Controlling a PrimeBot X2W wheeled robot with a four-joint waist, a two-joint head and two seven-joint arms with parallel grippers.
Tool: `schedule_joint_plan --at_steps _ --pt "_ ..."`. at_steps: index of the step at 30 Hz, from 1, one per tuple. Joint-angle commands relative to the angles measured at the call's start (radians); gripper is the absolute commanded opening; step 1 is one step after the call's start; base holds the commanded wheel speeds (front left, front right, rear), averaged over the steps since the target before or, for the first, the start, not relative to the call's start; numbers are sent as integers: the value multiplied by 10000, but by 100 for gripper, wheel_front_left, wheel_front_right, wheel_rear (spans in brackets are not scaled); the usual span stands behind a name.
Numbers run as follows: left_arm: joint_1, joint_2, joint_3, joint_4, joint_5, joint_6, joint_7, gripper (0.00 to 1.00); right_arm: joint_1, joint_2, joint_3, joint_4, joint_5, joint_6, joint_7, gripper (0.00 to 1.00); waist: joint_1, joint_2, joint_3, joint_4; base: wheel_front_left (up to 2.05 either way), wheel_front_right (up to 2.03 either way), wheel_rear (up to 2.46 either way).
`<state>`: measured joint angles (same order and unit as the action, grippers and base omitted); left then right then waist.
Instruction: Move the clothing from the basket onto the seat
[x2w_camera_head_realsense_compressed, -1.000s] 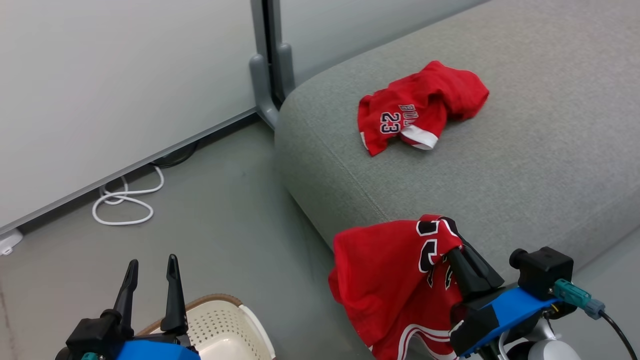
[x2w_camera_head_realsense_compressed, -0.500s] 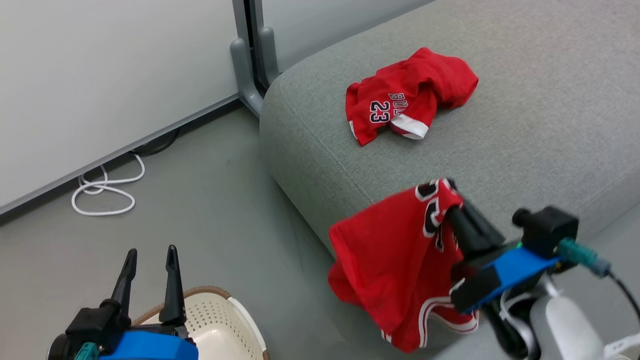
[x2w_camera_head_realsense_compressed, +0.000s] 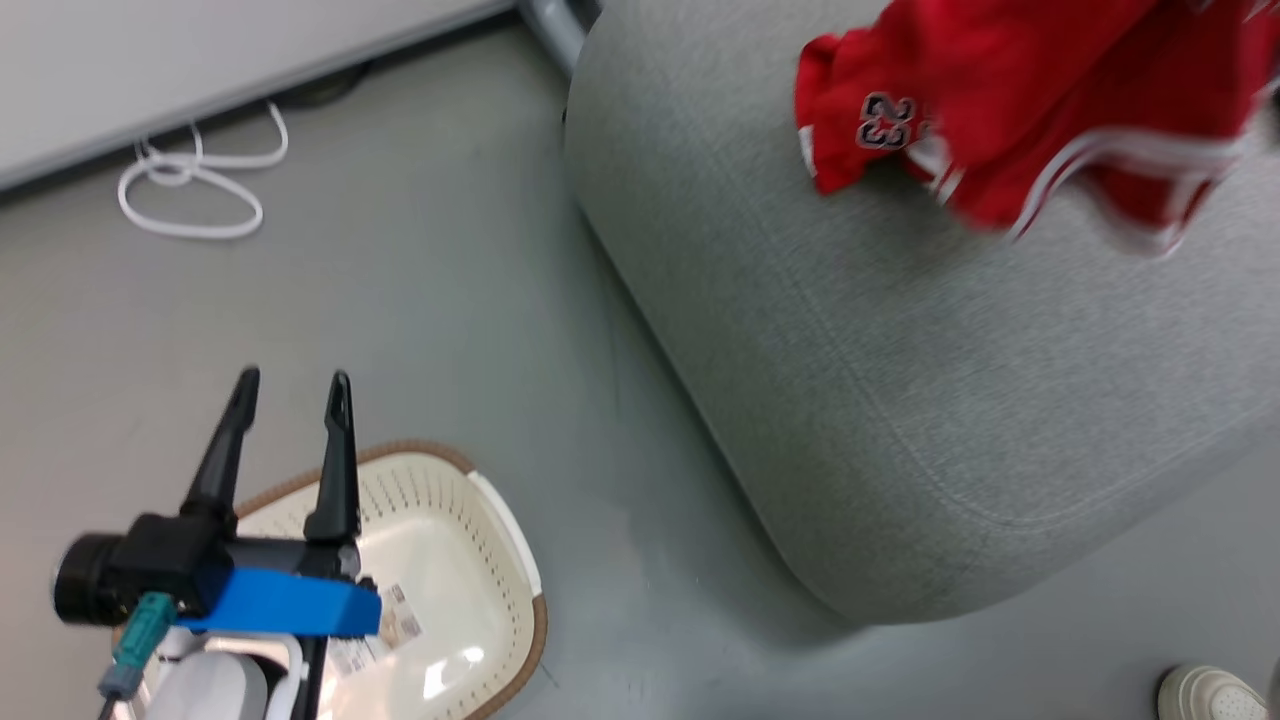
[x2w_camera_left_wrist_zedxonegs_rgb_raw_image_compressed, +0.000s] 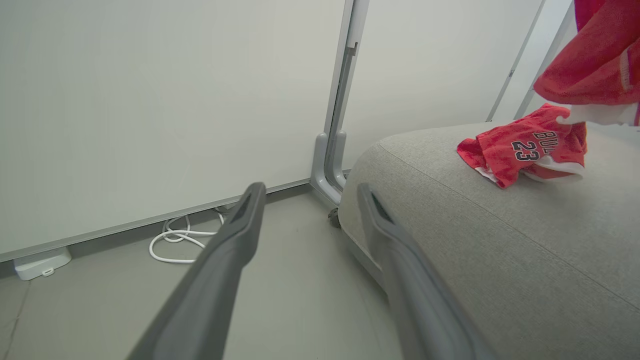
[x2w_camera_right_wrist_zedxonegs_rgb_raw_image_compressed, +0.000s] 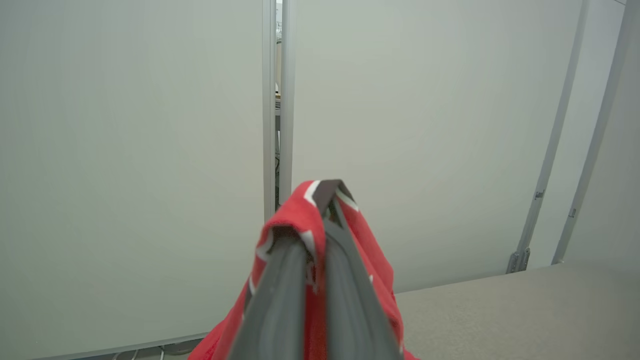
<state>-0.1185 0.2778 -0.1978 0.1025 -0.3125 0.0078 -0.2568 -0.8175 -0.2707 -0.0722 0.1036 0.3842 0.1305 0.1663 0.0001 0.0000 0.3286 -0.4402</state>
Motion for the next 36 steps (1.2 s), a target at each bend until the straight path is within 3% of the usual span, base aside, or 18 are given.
schedule_joint_plan --at_steps 1,7,11,18,19,20,21,29,36 --pt "-369 124 9 -145 114 -64 30 100 -631 -78 -394 123 289 5 107 0 -1 0 1160 545 0 0 0" --pt "-1485 352 -14 -810 348 -134 116 100 -2850 -1018 -2369 1253 -206 6 456 0 -1 0 2843 1205 0 0 0" --pt "-2096 336 -200 -1139 502 -204 127 100 -3229 -1844 -2750 2121 -1302 3 574 0 -1 0 3590 1712 0 0 0" --pt "-2406 90 -306 -923 501 -241 -10 100 -2492 -1688 -3095 3435 -2154 3 97 0 -1 0 3803 2288 0 0 0" --pt "-2404 58 -315 -862 471 -253 -23 100 -2380 -1676 -3107 3563 -2263 3 11 8 -1 0 3740 2353 0 0 0" --pt "-2408 -3 -292 -806 414 -257 -26 100 -2243 -1672 -3076 3705 -2388 3 -19 38 -1 0 3669 2409 0 0 0" --pt "-2405 -51 -284 -747 400 -272 -44 100 -2090 -1666 -3030 3832 -2477 3 -42 100 -1 0 3583 2465 0 0 0" --pt "-1982 -626 -73 -199 204 -347 -90 100 -1019 -1563 -2357 4060 -2402 3 -57 100 -1 0 2228 2805 0 0 0" --pt "-997 -1251 576 321 42 -401 -94 100 745 -1192 -1500 3079 -1662 3 -334 100 -1 0 434 3068 0 0 0"
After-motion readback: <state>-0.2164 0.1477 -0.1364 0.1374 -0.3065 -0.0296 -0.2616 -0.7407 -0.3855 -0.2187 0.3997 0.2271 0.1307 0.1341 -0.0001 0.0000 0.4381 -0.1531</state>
